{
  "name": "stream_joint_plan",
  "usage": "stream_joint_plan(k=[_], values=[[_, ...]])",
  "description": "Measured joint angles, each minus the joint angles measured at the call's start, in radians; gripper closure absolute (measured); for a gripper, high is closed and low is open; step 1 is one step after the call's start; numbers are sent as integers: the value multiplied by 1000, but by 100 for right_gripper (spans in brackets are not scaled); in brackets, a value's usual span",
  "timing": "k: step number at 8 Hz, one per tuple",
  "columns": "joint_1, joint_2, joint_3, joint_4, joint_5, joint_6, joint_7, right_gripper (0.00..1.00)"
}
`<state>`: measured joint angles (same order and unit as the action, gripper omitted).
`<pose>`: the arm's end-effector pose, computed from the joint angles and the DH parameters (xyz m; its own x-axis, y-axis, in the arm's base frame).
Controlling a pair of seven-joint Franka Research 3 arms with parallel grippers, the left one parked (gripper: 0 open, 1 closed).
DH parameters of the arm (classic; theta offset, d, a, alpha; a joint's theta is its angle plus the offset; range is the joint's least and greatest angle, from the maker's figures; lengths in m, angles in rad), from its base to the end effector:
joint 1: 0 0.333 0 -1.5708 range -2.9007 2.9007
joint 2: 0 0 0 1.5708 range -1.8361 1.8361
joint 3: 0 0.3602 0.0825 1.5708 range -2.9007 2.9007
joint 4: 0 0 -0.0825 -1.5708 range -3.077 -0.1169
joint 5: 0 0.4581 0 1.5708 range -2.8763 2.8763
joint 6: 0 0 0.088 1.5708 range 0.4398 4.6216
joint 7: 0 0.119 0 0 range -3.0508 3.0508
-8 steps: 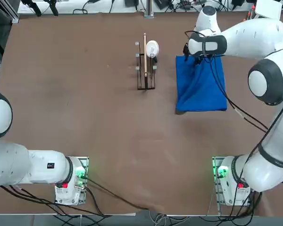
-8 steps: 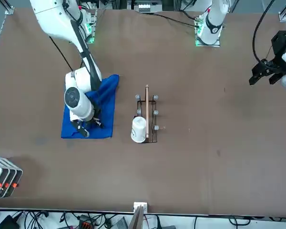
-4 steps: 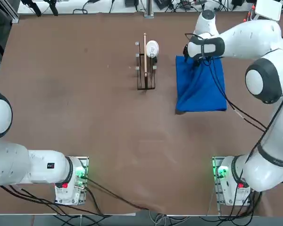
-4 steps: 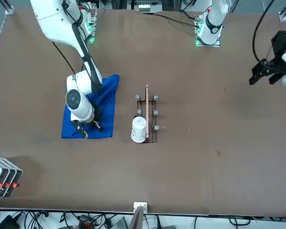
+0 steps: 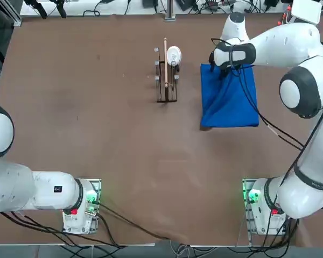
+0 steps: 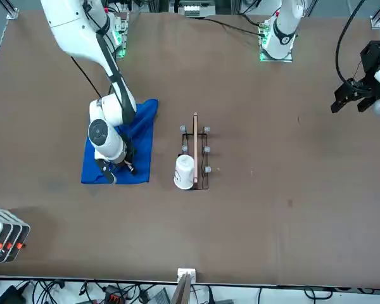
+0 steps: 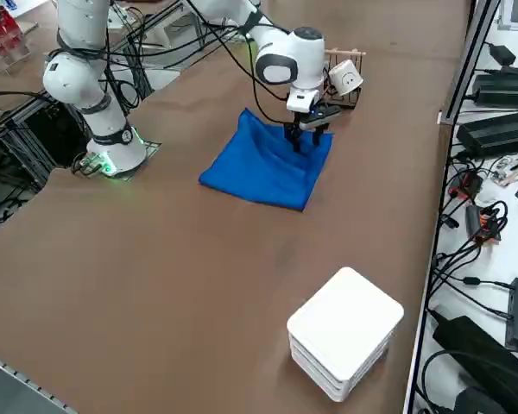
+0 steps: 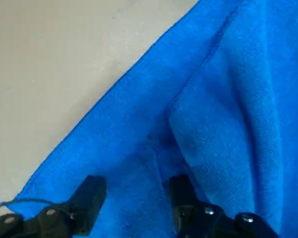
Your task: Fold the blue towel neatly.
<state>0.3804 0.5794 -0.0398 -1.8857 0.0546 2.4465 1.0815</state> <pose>0.6624 0.2362 0.1634 0.7129 -0.7010 -0.0194 -0.7009 -0.7132 0.0101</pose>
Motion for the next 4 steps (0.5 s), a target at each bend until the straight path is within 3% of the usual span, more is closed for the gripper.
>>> stream_joint_plan(k=[4], values=[[-28, -18, -18, 1, 0, -82, 4, 21]])
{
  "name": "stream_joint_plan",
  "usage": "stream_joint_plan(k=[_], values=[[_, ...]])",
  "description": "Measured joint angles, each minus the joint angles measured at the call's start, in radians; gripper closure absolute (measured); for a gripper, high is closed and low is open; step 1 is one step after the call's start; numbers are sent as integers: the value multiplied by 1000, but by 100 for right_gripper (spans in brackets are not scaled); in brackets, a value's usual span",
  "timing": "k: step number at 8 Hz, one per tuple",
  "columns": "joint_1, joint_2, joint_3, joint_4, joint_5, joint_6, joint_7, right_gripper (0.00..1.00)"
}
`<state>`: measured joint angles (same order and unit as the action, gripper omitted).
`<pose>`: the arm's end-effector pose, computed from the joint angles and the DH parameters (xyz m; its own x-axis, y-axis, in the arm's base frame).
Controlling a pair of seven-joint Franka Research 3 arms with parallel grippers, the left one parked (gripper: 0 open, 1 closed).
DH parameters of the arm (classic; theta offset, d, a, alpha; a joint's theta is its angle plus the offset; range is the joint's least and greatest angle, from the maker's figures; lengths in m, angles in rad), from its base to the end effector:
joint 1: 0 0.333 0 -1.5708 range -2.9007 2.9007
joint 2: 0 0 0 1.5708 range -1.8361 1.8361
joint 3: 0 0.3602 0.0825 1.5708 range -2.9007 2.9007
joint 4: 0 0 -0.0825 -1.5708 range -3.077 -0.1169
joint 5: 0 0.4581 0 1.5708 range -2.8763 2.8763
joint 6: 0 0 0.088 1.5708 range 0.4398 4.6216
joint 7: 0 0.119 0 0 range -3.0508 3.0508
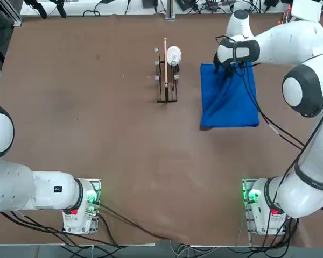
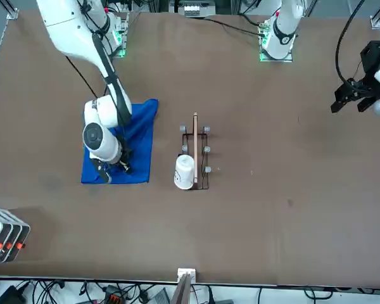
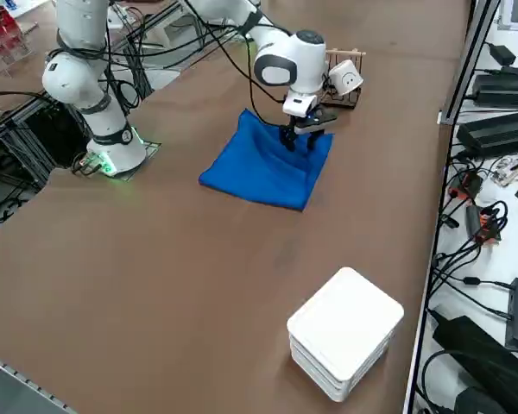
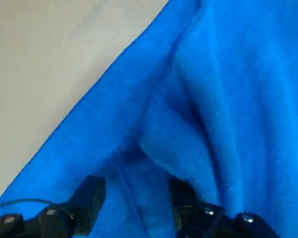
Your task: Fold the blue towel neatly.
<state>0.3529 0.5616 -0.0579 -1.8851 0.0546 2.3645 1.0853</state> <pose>0.6657 0.2047 0.1697 0.6783 -0.7336 -0.0414 -0.7305 -0.6793 0.0695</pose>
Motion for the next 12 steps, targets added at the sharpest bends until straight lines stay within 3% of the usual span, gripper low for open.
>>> stream_joint_plan(k=[7, 12], values=[[-12, -4, -6, 31, 2, -7, 25, 21], [-9, 45, 10, 92, 2, -6, 97, 21]])
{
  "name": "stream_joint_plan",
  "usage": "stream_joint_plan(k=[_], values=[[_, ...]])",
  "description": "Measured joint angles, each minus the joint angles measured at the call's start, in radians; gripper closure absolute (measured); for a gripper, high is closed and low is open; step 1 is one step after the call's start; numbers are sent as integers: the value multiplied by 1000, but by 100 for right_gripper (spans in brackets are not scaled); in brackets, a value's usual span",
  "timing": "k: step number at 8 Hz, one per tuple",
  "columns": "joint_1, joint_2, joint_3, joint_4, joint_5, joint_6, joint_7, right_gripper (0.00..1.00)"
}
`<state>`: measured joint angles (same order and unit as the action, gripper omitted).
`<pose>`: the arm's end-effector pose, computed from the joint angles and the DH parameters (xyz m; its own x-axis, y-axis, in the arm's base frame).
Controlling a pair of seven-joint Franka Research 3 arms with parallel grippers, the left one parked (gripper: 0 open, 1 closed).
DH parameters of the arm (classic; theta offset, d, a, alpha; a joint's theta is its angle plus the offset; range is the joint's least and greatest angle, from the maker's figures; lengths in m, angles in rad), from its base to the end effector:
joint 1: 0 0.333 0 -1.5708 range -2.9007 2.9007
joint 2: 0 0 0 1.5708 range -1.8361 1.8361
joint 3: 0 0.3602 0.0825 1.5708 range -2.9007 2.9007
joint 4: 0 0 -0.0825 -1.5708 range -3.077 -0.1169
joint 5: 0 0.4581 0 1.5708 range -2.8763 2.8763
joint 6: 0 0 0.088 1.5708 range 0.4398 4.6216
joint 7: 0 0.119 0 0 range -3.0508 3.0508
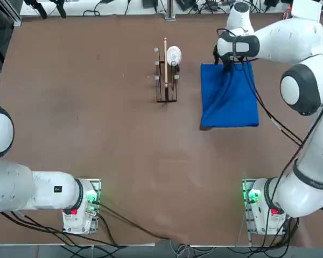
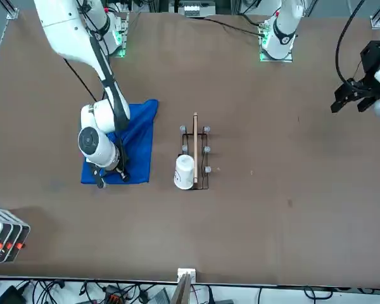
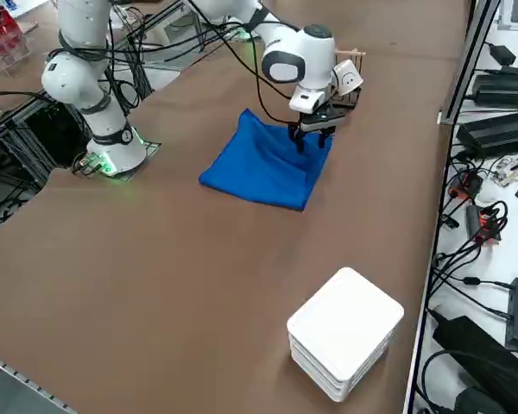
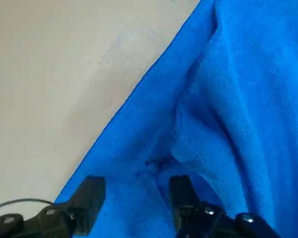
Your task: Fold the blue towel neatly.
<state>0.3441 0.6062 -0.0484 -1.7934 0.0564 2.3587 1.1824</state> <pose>0.6941 0.2148 0.1780 0.6058 -0.7953 -0.0249 -0.7946 -0.6063 0.0330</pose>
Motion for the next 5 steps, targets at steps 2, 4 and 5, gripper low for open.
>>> stream_joint_plan(k=[2, 4, 5], values=[[6, 15, 1, 1, 0, 3, 3, 21], [9, 21, 1, -2, 0, -2, 4, 21], [9, 24, 0, -2, 0, -9, 4, 22]])
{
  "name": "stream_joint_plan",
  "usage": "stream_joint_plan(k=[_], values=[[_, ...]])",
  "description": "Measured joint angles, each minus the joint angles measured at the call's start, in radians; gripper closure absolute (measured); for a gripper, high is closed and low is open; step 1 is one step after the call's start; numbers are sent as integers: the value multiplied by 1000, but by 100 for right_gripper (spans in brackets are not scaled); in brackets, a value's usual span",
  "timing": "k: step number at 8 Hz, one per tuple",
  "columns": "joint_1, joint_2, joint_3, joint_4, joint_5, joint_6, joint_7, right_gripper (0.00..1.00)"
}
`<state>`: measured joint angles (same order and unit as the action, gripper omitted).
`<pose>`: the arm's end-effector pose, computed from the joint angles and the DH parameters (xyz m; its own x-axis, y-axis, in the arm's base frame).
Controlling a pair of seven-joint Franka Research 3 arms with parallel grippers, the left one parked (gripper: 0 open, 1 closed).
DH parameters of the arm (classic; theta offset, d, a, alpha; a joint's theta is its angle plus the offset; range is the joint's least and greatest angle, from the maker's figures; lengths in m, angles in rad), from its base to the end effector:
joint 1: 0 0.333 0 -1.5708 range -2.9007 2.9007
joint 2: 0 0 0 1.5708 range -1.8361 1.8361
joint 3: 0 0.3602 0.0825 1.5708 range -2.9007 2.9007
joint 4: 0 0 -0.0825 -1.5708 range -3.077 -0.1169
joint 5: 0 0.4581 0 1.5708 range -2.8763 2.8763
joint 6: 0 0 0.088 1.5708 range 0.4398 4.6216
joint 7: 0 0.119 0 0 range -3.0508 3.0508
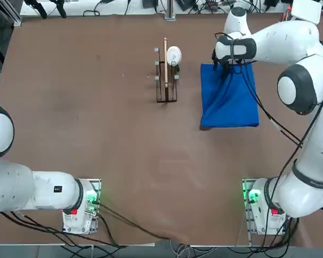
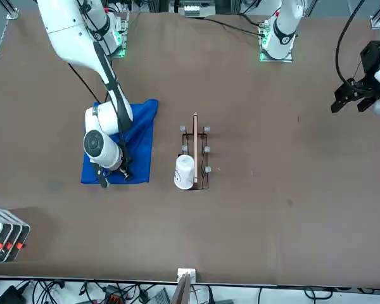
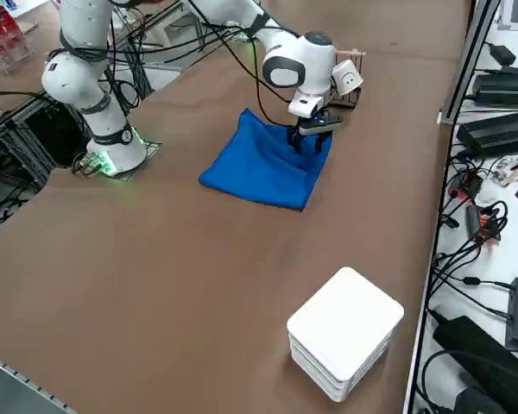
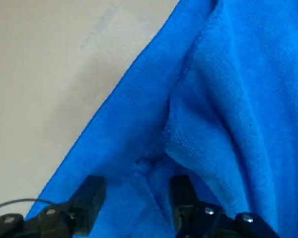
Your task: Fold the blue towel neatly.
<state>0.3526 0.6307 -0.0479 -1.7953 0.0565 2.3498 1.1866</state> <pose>0.6866 0.2191 0.1587 0.6084 -0.7928 -0.0364 -0.7901 -0.6094 0.0664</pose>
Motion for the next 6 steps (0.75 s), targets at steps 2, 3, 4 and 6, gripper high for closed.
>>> stream_joint_plan(k=[2, 3, 4, 6], values=[[-1, 1, -3, 0, 0, -26, 0, 22], [-1, 1, -5, 1, 0, -32, 0, 24], [-1, 1, -5, 2, 0, -35, 0, 24], [-1, 0, -6, 3, 0, -45, 0, 25]])
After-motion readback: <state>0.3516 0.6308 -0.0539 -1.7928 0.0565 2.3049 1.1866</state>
